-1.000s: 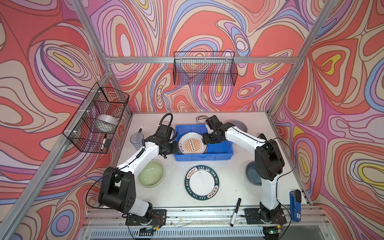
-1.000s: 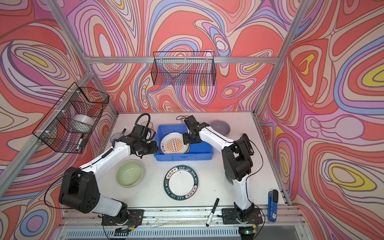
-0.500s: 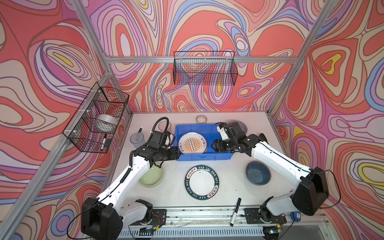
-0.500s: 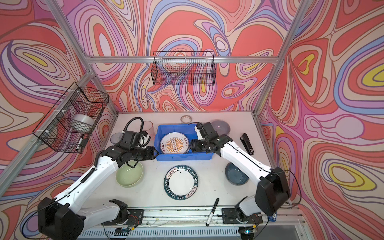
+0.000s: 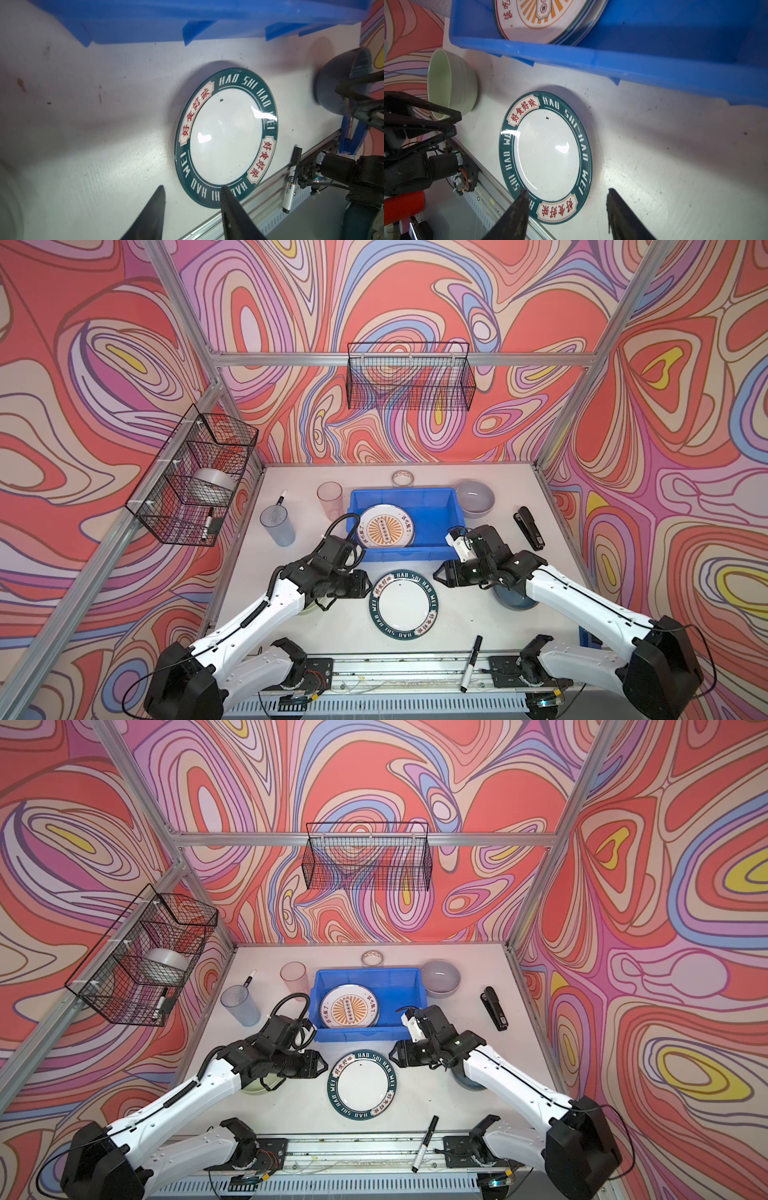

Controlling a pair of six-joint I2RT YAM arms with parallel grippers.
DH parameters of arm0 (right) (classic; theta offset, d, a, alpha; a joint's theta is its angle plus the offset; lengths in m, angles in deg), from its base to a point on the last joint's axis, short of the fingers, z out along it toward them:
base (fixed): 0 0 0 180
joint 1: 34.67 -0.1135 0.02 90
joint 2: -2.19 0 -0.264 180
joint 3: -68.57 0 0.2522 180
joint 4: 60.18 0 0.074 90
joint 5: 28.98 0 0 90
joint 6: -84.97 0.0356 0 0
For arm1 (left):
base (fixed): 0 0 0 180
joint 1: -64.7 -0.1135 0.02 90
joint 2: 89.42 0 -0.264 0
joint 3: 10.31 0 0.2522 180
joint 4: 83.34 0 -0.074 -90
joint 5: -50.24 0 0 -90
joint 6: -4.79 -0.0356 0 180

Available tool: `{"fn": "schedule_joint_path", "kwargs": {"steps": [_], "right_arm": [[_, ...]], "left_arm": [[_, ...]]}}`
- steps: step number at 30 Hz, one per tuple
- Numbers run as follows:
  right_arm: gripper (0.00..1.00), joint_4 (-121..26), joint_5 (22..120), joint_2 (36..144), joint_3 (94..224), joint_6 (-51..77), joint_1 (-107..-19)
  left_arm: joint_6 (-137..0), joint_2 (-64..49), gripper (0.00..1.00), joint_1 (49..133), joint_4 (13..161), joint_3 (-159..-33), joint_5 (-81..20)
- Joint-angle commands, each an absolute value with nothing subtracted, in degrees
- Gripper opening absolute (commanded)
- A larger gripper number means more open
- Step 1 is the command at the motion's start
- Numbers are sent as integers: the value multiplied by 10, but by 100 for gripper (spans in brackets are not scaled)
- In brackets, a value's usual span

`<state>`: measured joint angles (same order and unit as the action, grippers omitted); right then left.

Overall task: Place the mixed dishes into the plastic bin
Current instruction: 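Open the right gripper and move both grippers toward the green-rimmed plate, then close both grippers on opposite rims of the green-rimmed plate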

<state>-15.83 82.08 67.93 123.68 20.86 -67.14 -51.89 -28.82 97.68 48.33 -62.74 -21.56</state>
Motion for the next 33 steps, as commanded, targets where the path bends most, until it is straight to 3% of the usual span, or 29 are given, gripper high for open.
{"fn": "schedule_joint_path", "kwargs": {"steps": [1,18,33], "right_arm": [[61,-212,865,666,1200,236,-675],[58,-401,910,731,1075,308,-675],[55,-495,928,806,1067,341,-679]], "left_arm": [[-491,-292,44,985,515,-597,-197],[-487,-218,43,1016,587,-550,-186],[-476,-169,24,1022,616,-543,-205]]}}
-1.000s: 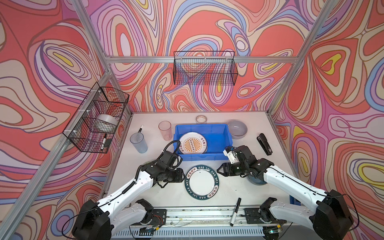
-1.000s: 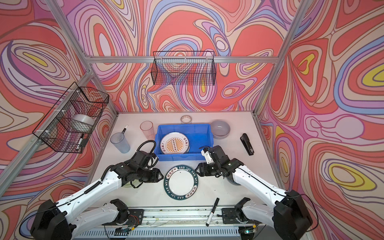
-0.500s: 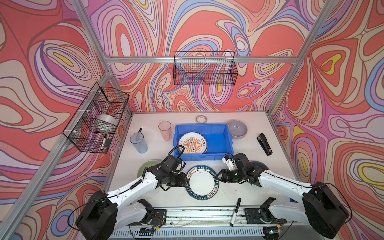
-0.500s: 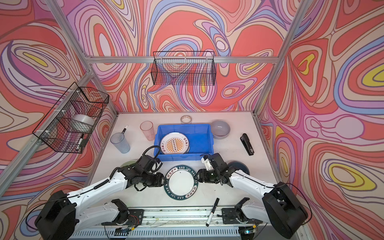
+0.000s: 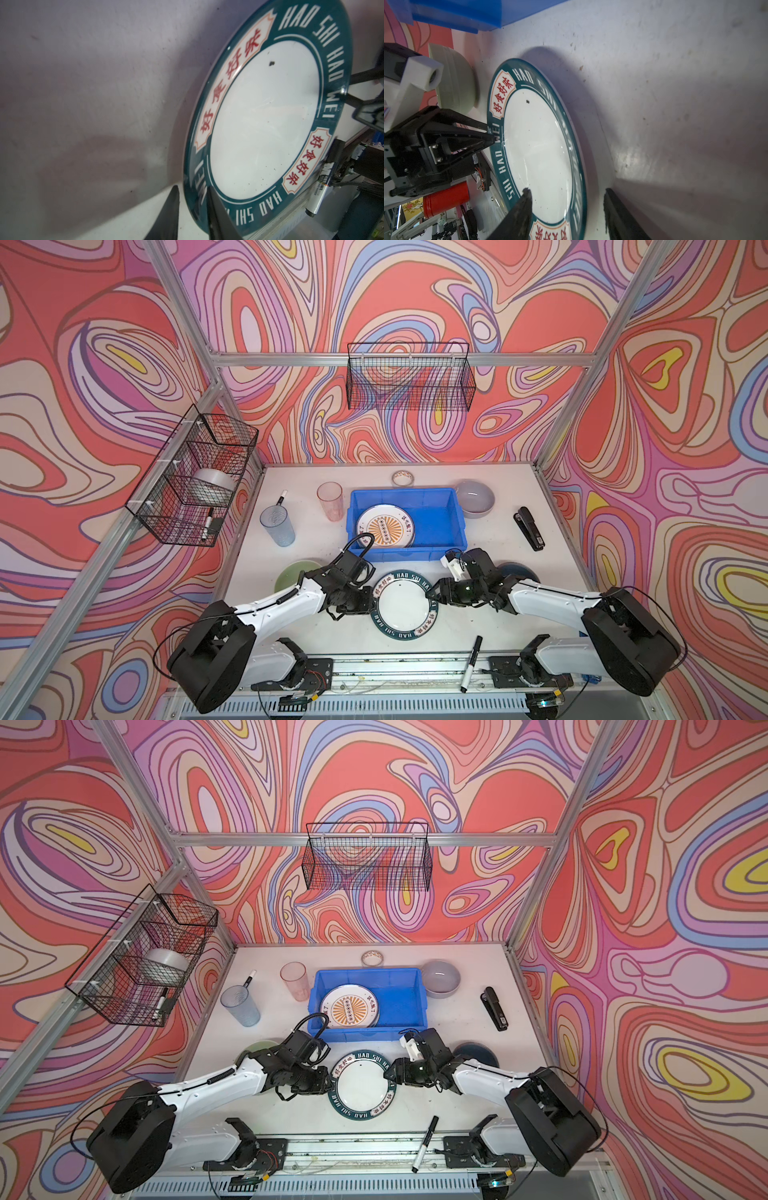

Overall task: Place the mixed dishes into the plastic bin
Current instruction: 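Close both grippers on opposite rims of the green-rimmed plate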

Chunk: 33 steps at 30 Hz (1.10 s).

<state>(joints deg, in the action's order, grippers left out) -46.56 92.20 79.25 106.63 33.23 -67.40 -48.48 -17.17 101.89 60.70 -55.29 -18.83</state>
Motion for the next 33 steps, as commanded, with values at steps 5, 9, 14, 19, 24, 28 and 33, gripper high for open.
{"fn": "schedule_joint_path", "kwargs": {"steps": [5,9,14,19,24,28,33], "right_arm": [[53,-520,930,824,1069,350,-685],[52,-535,934,835,1071,357,-689],[46,-536,936,841,1078,361,-692],[39,-533,938,840,1083,362,-695],[34,-529,941,838,1085,364,-697],[31,-526,942,837,1088,364,-697],[21,-507,942,829,1097,358,-697]], "left_arm": [[-472,-160,20,1022,619,-541,-218],[-465,-149,17,1022,633,-518,-226],[-457,-144,14,1022,637,-514,-234],[-452,-147,14,1022,642,-505,-239],[-447,-141,13,1022,653,-495,-242],[-443,-135,13,1022,661,-490,-240],[-442,-131,14,1023,669,-488,-236]]}}
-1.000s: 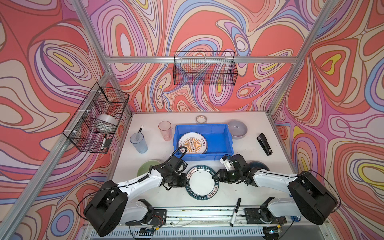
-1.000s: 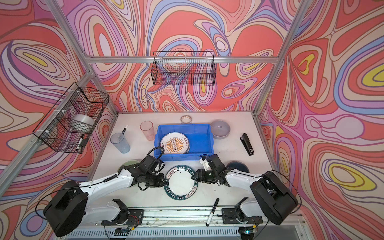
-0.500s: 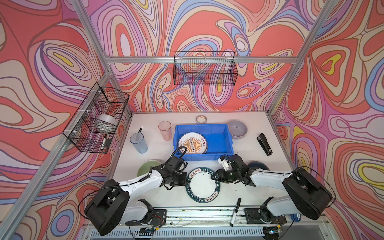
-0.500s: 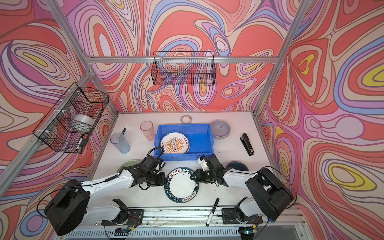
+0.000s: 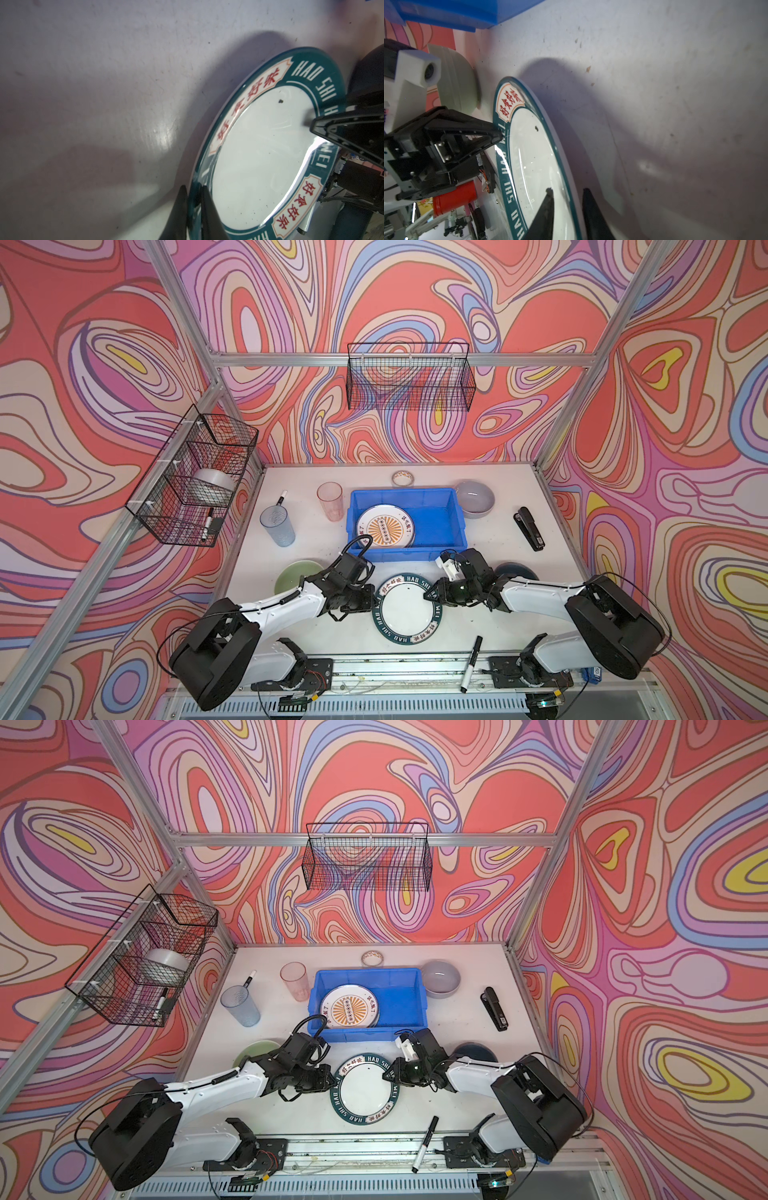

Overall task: Place the mixed dishes into the plastic bin
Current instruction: 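Close both grippers on opposite rims of the green-rimmed plate, then lift the green-rimmed plate with both grippers and carry it over the bin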

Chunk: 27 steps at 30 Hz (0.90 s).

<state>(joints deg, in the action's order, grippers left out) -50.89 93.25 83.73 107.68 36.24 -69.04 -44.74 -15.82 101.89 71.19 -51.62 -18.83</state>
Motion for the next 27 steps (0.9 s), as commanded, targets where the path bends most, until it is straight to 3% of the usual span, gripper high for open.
{"fn": "schedule_joint_path", "kwargs": {"steps": [1,15,22,27], "right_arm": [[20,-500,939,826,1100,357,-698],[7,-392,916,766,1139,332,-697],[3,-334,913,719,1164,323,-698],[3,-257,904,684,1211,291,-697]], "left_arm": [[-441,-133,14,1023,671,-488,-230],[-450,-230,34,1023,582,-567,-230],[-471,-271,42,1019,488,-623,-280],[-513,-274,53,998,396,-709,-335]]}}
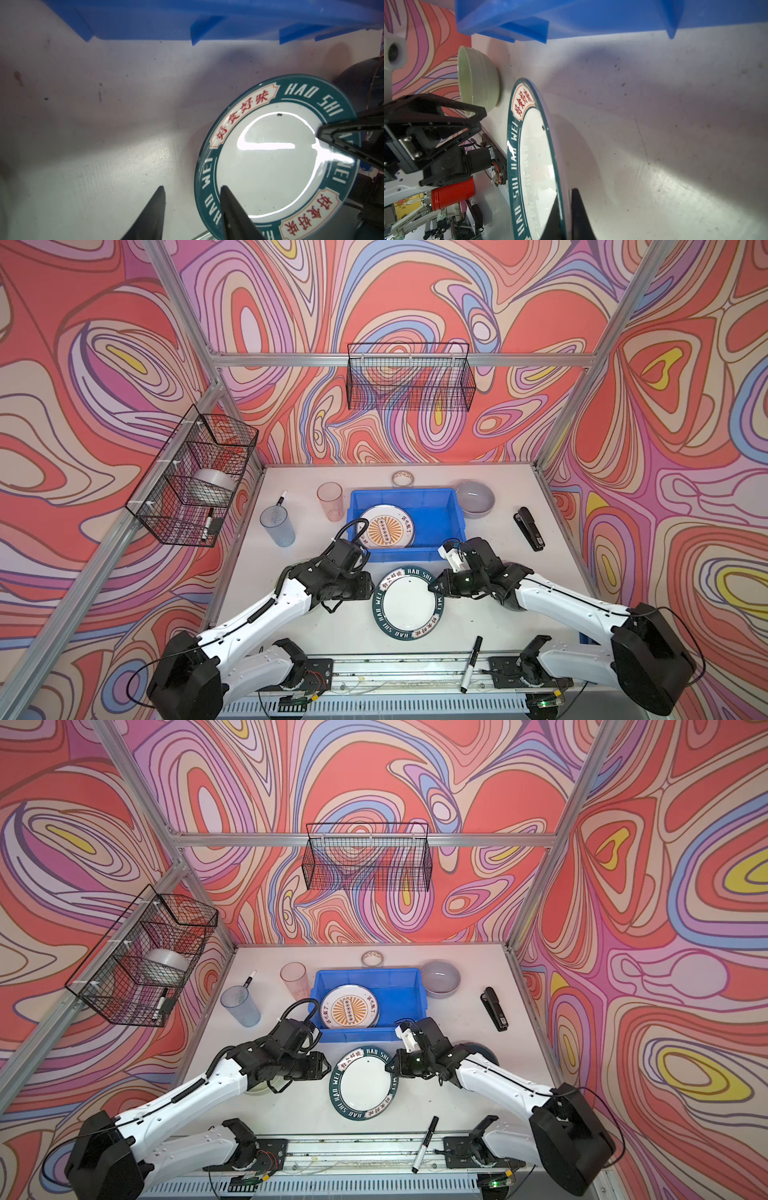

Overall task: Place the mixed dishes into the plastic bin
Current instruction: 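Lift the green-rimmed plate with both grippers and carry it over the bin, then lower the green-rimmed plate onto the orange sunburst plate in the bin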

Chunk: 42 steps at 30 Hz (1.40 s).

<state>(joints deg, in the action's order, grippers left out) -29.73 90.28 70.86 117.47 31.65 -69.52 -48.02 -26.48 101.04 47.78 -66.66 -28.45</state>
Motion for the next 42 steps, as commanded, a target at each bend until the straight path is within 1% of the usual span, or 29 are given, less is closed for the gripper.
{"fn": "schedule_joint_path", "kwargs": {"steps": [1,6,12,17,22,25,28,33,39,42], "right_arm": [[3,-243,902,679,1222,287,-698],[3,-196,880,663,1280,276,-697],[0,-147,816,696,1379,257,-693],[0,-145,803,754,1458,245,-678],[0,-145,794,811,1526,234,-651],[0,-148,763,838,1557,229,-645],[0,-165,758,860,1571,233,-631],[0,-189,739,898,1585,237,-608],[0,-242,724,935,1586,247,-596],[0,-259,732,960,1590,245,-594]], "left_arm": [[-524,-274,55,988,386,-722,-338],[-573,-258,57,927,360,-786,-334],[-601,-223,56,879,354,-846,-363],[-603,-180,51,865,400,-863,-358],[-619,-112,47,859,431,-876,-367],[-628,-78,45,855,441,-885,-361],[-628,-63,44,853,464,-884,-349],[-630,-32,43,851,461,-898,-356],[-629,-6,38,849,471,-899,-352],[-631,12,36,847,468,-907,-354]]}}
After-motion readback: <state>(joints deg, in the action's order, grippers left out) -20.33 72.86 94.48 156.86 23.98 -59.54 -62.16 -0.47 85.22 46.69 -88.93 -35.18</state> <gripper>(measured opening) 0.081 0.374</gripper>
